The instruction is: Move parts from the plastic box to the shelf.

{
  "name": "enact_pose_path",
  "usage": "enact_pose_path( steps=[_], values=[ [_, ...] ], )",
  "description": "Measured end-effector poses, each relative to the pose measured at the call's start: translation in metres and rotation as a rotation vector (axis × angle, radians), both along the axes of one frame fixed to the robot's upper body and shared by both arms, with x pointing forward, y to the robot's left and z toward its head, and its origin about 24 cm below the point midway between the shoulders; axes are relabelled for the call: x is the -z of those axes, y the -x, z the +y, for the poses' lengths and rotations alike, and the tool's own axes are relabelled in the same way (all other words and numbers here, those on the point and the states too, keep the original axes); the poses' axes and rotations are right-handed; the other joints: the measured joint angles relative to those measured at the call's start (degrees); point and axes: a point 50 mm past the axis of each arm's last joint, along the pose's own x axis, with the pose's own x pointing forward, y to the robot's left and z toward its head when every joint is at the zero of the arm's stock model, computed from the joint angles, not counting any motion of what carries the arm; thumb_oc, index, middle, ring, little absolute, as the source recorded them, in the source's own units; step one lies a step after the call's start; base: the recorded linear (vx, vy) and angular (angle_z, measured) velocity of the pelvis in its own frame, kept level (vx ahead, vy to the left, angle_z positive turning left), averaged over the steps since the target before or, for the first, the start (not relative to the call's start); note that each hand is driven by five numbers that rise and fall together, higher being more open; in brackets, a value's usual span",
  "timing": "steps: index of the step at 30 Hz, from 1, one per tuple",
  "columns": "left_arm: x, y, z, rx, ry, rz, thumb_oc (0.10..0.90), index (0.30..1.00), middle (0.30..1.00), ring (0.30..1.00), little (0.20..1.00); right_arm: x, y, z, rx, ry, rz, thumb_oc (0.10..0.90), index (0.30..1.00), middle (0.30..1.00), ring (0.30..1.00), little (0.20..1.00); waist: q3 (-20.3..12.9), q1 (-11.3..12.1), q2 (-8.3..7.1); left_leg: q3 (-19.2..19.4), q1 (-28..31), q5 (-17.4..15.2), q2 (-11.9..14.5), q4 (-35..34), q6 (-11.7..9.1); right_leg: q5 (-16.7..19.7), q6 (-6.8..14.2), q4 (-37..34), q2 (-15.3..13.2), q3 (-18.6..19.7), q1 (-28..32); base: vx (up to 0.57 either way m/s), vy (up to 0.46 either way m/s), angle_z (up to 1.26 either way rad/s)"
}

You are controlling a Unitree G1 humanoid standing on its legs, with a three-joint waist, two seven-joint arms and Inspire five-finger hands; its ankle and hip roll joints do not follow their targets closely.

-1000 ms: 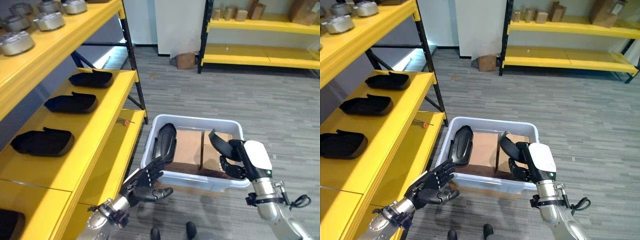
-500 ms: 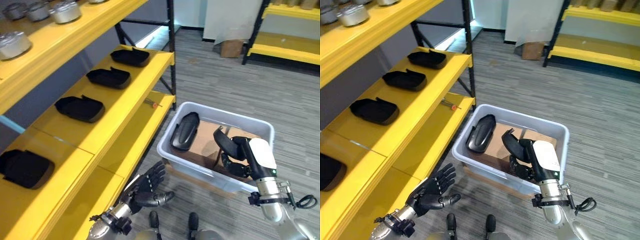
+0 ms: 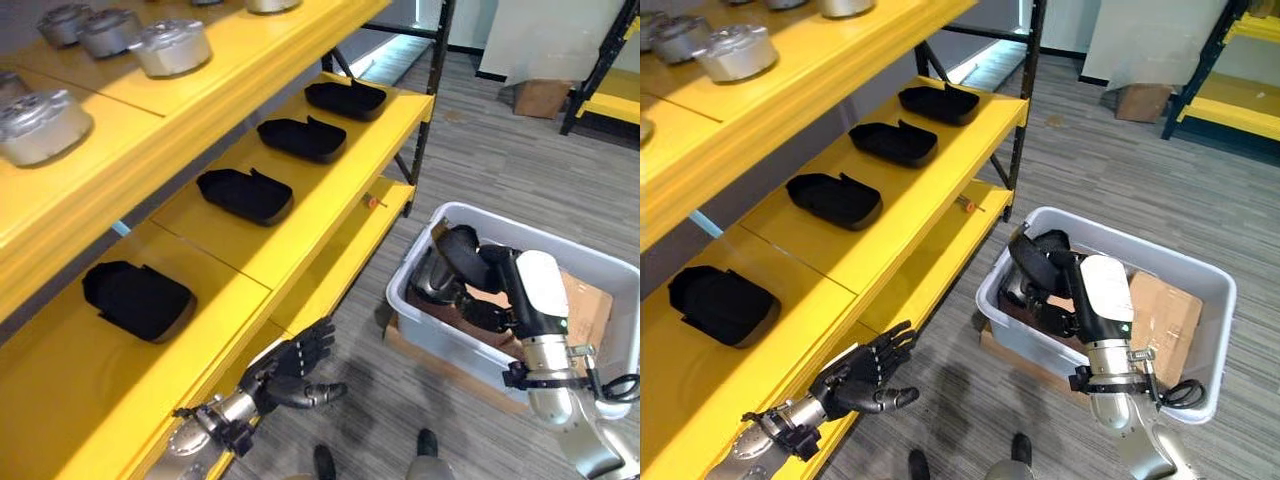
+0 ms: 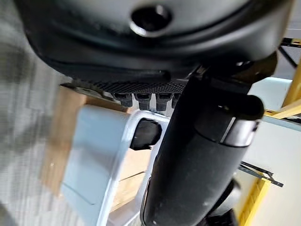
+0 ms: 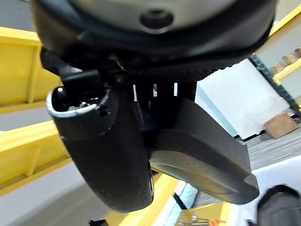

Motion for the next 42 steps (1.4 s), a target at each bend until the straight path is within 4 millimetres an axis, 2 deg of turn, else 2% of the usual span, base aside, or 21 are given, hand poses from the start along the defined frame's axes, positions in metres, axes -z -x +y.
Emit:
enact_pose_path(
  steps=[7,11,12,14,15,19,24,27,28,29,30,31,32,33,34,35,38,39,40,41,42],
  values=[
    [-0.008,-0.002,-0.007,0.076,-0.002,-0.022,0.9,1.0,1.0,1.0,1.0,-0.003,0.001,0.01,0.002,-0.059,-0.045,0.4,0.3,0.3,0.3,0.3,-1.1,0.9,-2.15,-0.6,-0.9,0.1,-0.2,-0.3,0.1,1.4,0.3,-1.3,-0.1,-0.1,0.7,-0.13,0.2,0.05],
    [-0.008,-0.006,-0.016,0.147,-0.027,-0.028,0.9,1.0,1.0,1.0,1.0,-0.001,0.003,0.006,0.05,-0.069,-0.051,0.4,0.3,0.3,0.3,0.3,-1.3,-1.8,-2.63,-5.5,-2.5,1.3,0.2,-0.3,1.7,0.7,-0.1,2.9,0.6,2.4,0.2,-0.12,0.078,0.65],
    [-0.009,-0.007,-0.019,0.166,-0.024,-0.027,0.9,1.0,1.0,1.0,1.0,0.0,0.005,0.005,0.059,-0.071,-0.051,0.4,0.3,0.3,0.3,0.3,-1.3,-2.0,-2.67,-6.8,-2.7,1.8,0.5,-0.3,2.0,-1.3,-0.1,5.8,1.2,3.6,-1.0,-0.14,0.051,0.58],
    [-0.012,-0.005,-0.016,0.189,-0.045,-0.03,0.9,1.0,1.0,1.0,1.0,0.003,0.007,0.007,0.053,-0.082,-0.053,0.4,0.3,0.3,0.3,0.3,-2.0,-1.7,-3.62,-8.2,-3.7,3.2,1.4,-0.1,0.9,-8.3,0.0,10.1,5.5,7.2,-2.8,-0.15,0.014,0.46],
    [-0.012,-0.006,-0.015,0.193,-0.056,-0.028,0.9,1.0,1.0,1.0,1.0,0.001,0.007,0.008,0.039,-0.083,-0.07,0.4,0.3,0.3,0.3,0.3,-2.3,-1.9,-3.66,-9.3,-4.8,3.9,1.4,0.0,0.0,-10.8,-2.4,10.0,7.8,9.0,-3.2,-0.15,-0.02,0.53],
    [-0.008,-0.002,-0.022,0.212,-0.054,-0.01,0.9,1.0,1.0,1.0,1.0,-0.002,0.008,0.007,0.031,-0.088,-0.108,0.4,0.3,0.3,0.3,0.3,-2.7,-1.6,-1.29,-11.4,-6.6,5.8,3.1,0.0,-1.1,-10.3,-2.6,9.0,10.3,9.1,-3.5,-0.12,-0.074,0.22],
    [-0.002,0.003,-0.026,0.19,-0.033,0.015,0.9,1.0,1.0,1.0,1.0,-0.013,0.005,0.005,-0.016,-0.056,-0.147,0.4,0.3,0.3,0.3,0.3,-3.1,-1.2,2.18,-12.3,-6.9,5.0,5.3,-0.3,-1.7,-8.8,-4.1,5.6,12.6,8.3,-2.3,-0.05,-0.067,0.04],
    [-0.001,0.004,-0.031,0.192,-0.009,0.016,0.9,1.0,1.0,1.0,1.0,-0.015,0.005,0.003,-0.014,-0.051,-0.152,0.4,0.3,0.3,0.3,0.3,-3.0,-1.6,2.72,-12.2,-6.8,4.4,5.1,0.0,-1.4,-8.4,-4.5,4.4,12.4,8.1,-1.6,-0.09,-0.113,0.05],
    [0.001,0.006,-0.031,0.187,-0.005,0.025,0.9,1.0,1.0,1.0,1.0,-0.015,0.005,0.003,-0.013,-0.05,-0.152,0.4,0.3,0.3,0.3,0.3,-3.2,-1.5,3.94,-12.3,-7.5,6.0,5.3,0.3,-0.7,-7.8,-3.9,4.7,12.9,8.2,-1.0,-0.22,-0.149,0.24],
    [0.002,0.006,-0.032,0.168,0.011,0.023,0.9,1.0,1.0,1.0,1.0,-0.013,0.01,0.001,-0.004,-0.05,-0.148,0.4,0.3,0.3,0.3,0.3,-3.3,-2.2,4.11,-12.9,-8.6,7.2,4.8,1.2,-2.6,-8.1,-4.1,4.2,13.1,8.1,-0.8,-0.18,0.048,0.69],
    [0.004,0.004,-0.034,0.157,0.025,0.019,0.9,1.0,1.0,1.0,1.0,-0.011,0.013,-0.002,0.014,-0.056,-0.149,0.4,0.3,0.3,0.3,0.3,-3.2,-3.0,4.39,-12.0,-9.6,8.5,4.1,1.1,-2.8,-7.9,-4.2,2.4,13.2,7.5,0.3,-0.16,0.065,1.51],
    [-0.001,-0.001,-0.037,0.194,-0.003,-0.014,0.9,1.0,1.0,1.0,1.0,-0.013,0.013,-0.004,0.029,-0.049,-0.153,0.4,0.3,0.3,0.3,0.3,-2.9,-4.2,5.28,-7.4,-10.9,11.1,3.4,-0.2,-2.1,-7.4,-4.9,1.1,12.9,4.6,0.8,-0.15,0.158,1.57],
    [-0.007,0.002,-0.036,0.249,-0.033,-0.031,0.9,1.0,1.0,1.0,1.0,-0.015,0.011,-0.004,0.028,-0.036,-0.159,0.4,0.3,0.3,0.3,0.3,-2.1,-1.8,6.6,-1.6,-11.3,6.2,5.1,-0.2,-1.0,-8.2,-5.7,3.3,13.3,3.5,-0.1,-0.1,0.17,1.24],
    [-0.008,0.004,-0.034,0.27,-0.05,-0.027,0.9,1.0,1.0,1.0,1.0,-0.016,0.01,-0.003,0.018,-0.036,-0.159,0.4,0.3,0.3,0.3,0.3,-2.0,-1.1,5.91,0.1,-11.2,3.3,4.9,-0.3,-3.6,-9.2,-6.5,4.1,11.9,3.7,-1.0,-0.08,0.185,0.53],
    [-0.006,0.006,-0.032,0.28,-0.068,-0.014,0.9,1.0,1.0,1.0,1.0,-0.017,0.008,0.001,0.0,-0.038,-0.165,0.4,0.3,0.3,0.3,0.3,-1.4,-1.0,3.85,1.8,-10.7,3.1,3.9,1.0,-1.6,-9.2,-6.8,4.3,9.4,3.6,-1.1,-0.05,0.134,0.21],
    [-0.005,0.008,-0.032,0.291,-0.08,-0.008,0.9,1.0,1.0,1.0,1.0,-0.019,0.007,0.004,-0.015,-0.045,-0.177,0.4,0.3,0.3,0.3,0.3,-1.4,-1.0,3.01,3.2,-9.6,3.1,3.5,2.5,0.2,-9.2,-6.7,4.2,7.6,3.7,-1.1,-0.07,0.152,0.13],
    [-0.006,0.006,-0.038,0.295,-0.063,-0.021,0.9,1.0,1.0,1.0,1.0,-0.025,0.006,0.003,-0.022,-0.044,-0.206,0.4,0.3,0.3,0.3,0.3,-1.4,-3.4,3.09,7.2,-3.9,1.5,8.2,4.4,-0.2,-8.5,-5.0,4.6,6.0,2.4,0.3,-0.05,0.165,0.21],
    [-0.007,0.004,-0.04,0.29,-0.054,-0.034,0.9,1.0,1.0,1.0,1.0,-0.027,0.006,0.0,-0.013,-0.036,-0.212,0.4,0.3,0.3,0.3,0.3,-1.4,-4.4,3.38,7.8,-2.5,4.8,9.8,4.3,0.0,-8.8,-4.5,5.1,6.1,1.9,0.2,-0.03,0.293,0.35],
    [-0.009,-0.002,-0.043,0.289,-0.047,-0.052,0.9,1.0,1.0,1.0,1.0,-0.03,0.005,-0.003,-0.001,-0.028,-0.222,0.4,0.3,0.3,0.3,0.3,-1.2,-4.8,3.7,6.2,-2.0,5.3,10.0,3.7,-2.6,-8.8,-4.3,5.6,5.2,1.8,0.0,0.0,0.412,0.26],
    [-0.015,-0.011,-0.042,0.273,-0.06,-0.084,0.9,1.0,1.0,1.0,1.0,-0.032,0.004,-0.004,-0.003,-0.032,-0.229,0.4,0.3,0.3,0.3,0.3,0.4,-5.0,0.88,6.0,-2.7,4.8,8.4,6.0,-2.7,-8.2,-3.6,5.9,2.6,2.0,0.2,0.01,0.475,0.03],
    [-0.015,-0.014,-0.041,0.265,-0.064,-0.09,0.9,1.0,1.0,1.0,1.0,-0.033,0.004,-0.003,-0.014,-0.03,-0.229,0.4,0.3,0.3,0.3,0.3,1.0,-4.8,-0.22,4.7,-3.2,3.6,8.0,7.3,-2.5,-8.0,-3.2,5.7,2.2,2.9,0.4,0.0,0.486,-0.14]
  ],
)
